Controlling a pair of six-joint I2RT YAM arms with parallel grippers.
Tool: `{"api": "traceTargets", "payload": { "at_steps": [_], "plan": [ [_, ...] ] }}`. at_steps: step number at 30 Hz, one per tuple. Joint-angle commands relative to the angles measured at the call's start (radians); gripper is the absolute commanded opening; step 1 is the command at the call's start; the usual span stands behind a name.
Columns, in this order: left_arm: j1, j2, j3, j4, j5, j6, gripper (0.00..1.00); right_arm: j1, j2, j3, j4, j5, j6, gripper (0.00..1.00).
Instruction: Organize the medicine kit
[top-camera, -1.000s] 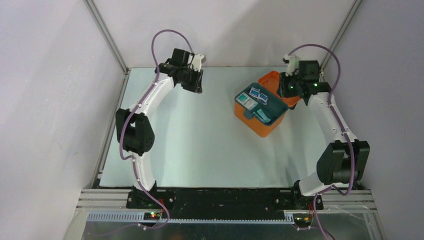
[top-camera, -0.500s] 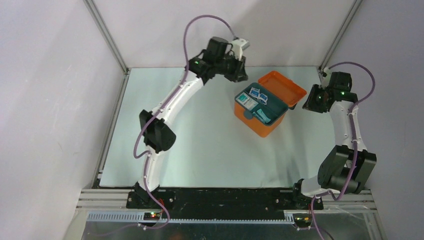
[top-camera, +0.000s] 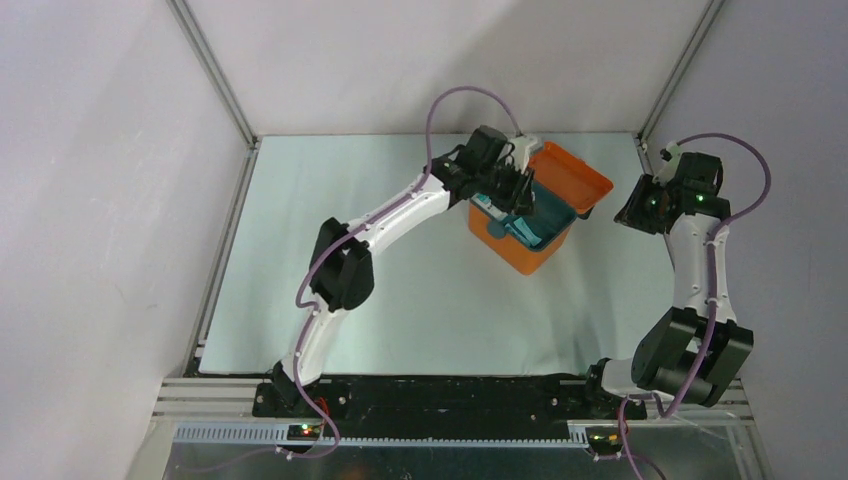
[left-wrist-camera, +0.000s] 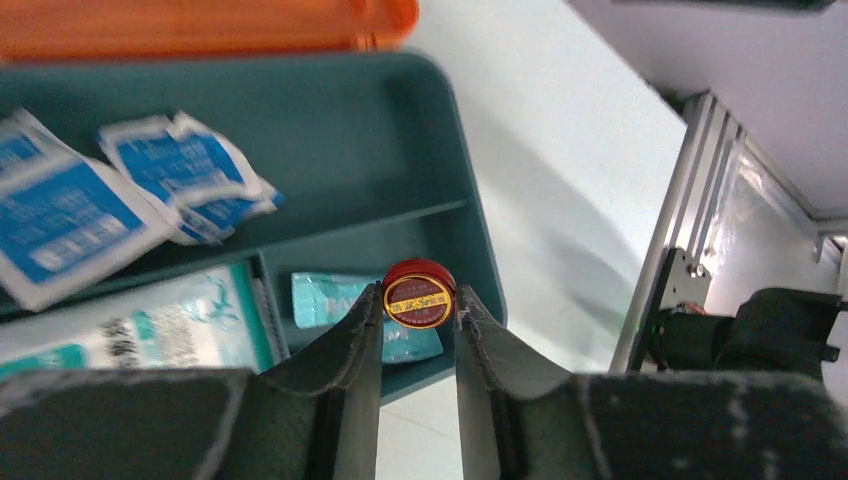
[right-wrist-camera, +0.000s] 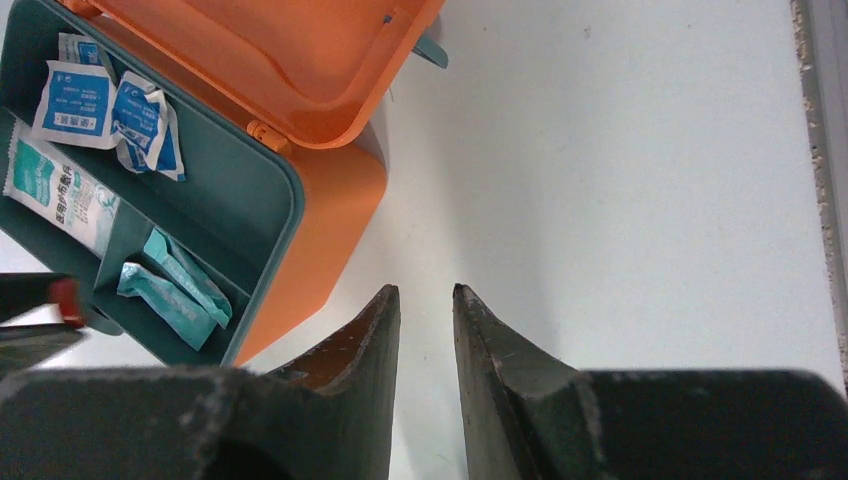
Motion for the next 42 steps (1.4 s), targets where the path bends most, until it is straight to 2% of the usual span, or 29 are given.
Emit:
{"api": "traceTargets", "payload": {
  "at_steps": [1,5,9,15,18,22,24,25,26,28,32,35,38,40,42],
  "plan": [
    [-0.019,-0.052,-0.09,0.039,0.039,-0.046,0.15,-0.007,-0.025,-0.018,0.012,-0.036,0.027,0.31],
    [-0.022,-0.037,-0.117,0.042,0.027,-0.043,0.16,-0.007,-0.019,-0.021,0.019,-0.053,0.033,0.31],
    [-0.023,-0.018,-0.086,0.042,0.026,-0.03,0.43,-0.009,-0.021,-0.021,0.029,-0.059,0.037,0.31],
    [0.011,-0.098,-0.06,0.041,0.033,0.058,0.69,-0.006,-0.024,-0.025,0.04,-0.102,0.025,0.33],
    [0.067,-0.163,-0.059,0.037,0.029,0.084,0.74,-0.001,-0.032,-0.024,0.065,-0.142,-0.005,0.35],
    [0.168,-0.271,-0.094,0.027,-0.016,0.131,0.78,0.049,-0.071,-0.022,0.128,-0.167,-0.054,0.44],
    [0.22,-0.332,-0.13,0.024,-0.058,0.168,0.81,0.087,-0.086,-0.022,0.169,-0.18,-0.056,0.56],
    [0.236,-0.351,-0.147,0.022,-0.094,0.194,0.82,0.118,-0.088,-0.02,0.196,-0.18,-0.056,0.69],
    [0.266,-0.389,-0.183,0.02,-0.142,0.2,0.84,0.153,-0.089,-0.018,0.208,-0.17,-0.056,0.88],
    [0.307,-0.443,-0.236,0.013,-0.224,0.25,0.86,0.201,-0.082,-0.01,0.255,-0.163,-0.056,0.98],
    [0.37,-0.54,-0.349,0.002,-0.409,0.315,0.96,0.282,-0.056,0.026,0.29,-0.143,-0.098,0.99],
    [0.406,-0.602,-0.418,0.002,-0.544,0.348,0.99,0.319,-0.01,0.095,0.258,-0.014,-0.097,1.0],
    [0.437,-0.642,-0.486,0.0,-0.675,0.32,1.0,0.358,0.025,0.157,0.231,0.094,-0.024,1.0],
    [0.481,-0.676,-0.533,-0.001,-0.67,0.21,1.0,0.408,0.062,0.188,0.217,0.125,0.003,1.0],
    [0.535,-0.714,-0.6,-0.001,-0.595,0.119,1.0,0.471,0.103,0.238,0.21,0.2,-0.003,0.99]
  ]
}}
